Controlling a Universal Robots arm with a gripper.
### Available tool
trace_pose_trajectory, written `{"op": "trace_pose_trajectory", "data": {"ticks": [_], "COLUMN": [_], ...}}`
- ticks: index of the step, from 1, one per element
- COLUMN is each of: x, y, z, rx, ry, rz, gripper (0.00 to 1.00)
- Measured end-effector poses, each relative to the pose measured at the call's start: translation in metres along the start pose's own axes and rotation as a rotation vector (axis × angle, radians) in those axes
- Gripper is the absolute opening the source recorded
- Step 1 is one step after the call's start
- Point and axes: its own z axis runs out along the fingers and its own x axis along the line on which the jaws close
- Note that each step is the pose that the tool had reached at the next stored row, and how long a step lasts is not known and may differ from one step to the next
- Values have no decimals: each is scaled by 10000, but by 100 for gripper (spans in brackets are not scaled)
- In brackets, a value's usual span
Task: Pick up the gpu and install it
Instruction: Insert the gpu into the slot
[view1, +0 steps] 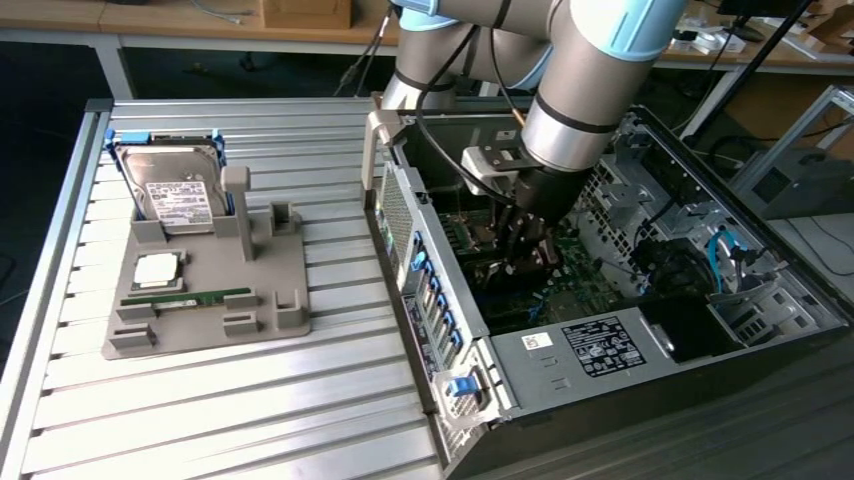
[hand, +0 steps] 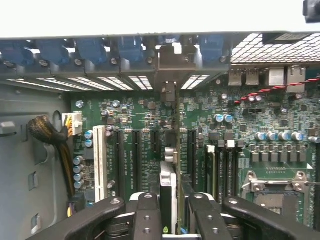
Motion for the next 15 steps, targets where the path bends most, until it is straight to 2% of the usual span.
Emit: {"op": "trace_pose_trajectory", "data": {"ticks": [2,12,15], "x": [0,0,0], "y": [0,0,0], "z": [0,9,16], "rx": [-1,-1,-2], "ry": [-35,-43,-81], "rz": [0,-1,-1], "gripper": [27,27,27]}}
